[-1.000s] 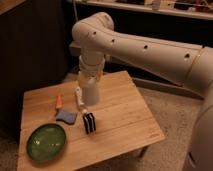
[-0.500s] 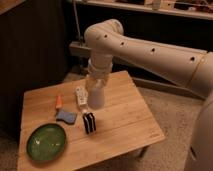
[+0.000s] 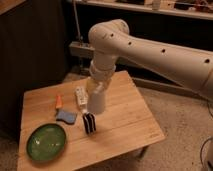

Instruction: Place the ceramic cup over the eraser

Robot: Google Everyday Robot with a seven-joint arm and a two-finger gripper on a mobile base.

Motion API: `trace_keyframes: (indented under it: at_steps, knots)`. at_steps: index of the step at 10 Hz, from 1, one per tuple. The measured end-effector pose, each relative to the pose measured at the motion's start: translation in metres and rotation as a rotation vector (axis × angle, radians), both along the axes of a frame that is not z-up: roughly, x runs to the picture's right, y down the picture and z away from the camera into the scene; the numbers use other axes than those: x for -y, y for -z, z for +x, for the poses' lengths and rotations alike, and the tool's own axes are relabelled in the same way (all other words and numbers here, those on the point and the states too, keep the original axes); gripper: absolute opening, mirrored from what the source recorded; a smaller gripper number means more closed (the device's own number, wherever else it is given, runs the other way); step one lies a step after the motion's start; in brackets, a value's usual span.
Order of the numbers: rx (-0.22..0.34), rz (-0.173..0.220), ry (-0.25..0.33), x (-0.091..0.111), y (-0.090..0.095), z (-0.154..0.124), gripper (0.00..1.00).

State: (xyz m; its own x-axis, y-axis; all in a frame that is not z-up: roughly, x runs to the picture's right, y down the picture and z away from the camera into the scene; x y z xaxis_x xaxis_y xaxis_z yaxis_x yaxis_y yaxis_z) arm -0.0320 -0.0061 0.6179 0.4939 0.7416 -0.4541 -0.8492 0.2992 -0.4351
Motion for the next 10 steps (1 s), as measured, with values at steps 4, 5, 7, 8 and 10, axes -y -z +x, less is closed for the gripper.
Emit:
trace_keyframes:
  at_steps: [4,5,7,8,10]
  knots:
    - [0.000,-0.022,0.042,-0.014,0.012,0.006,0.00]
    - [0.035,-0.037,0.054,-0.019,0.018,0.007,0.00]
    - [0.078,-0.058,0.067,-0.024,0.025,0.007,0.00]
    - [0.097,-0.059,0.079,-0.025,0.031,0.002,0.00]
    - [0.129,-0.057,0.098,-0.025,0.041,-0.006,0.00]
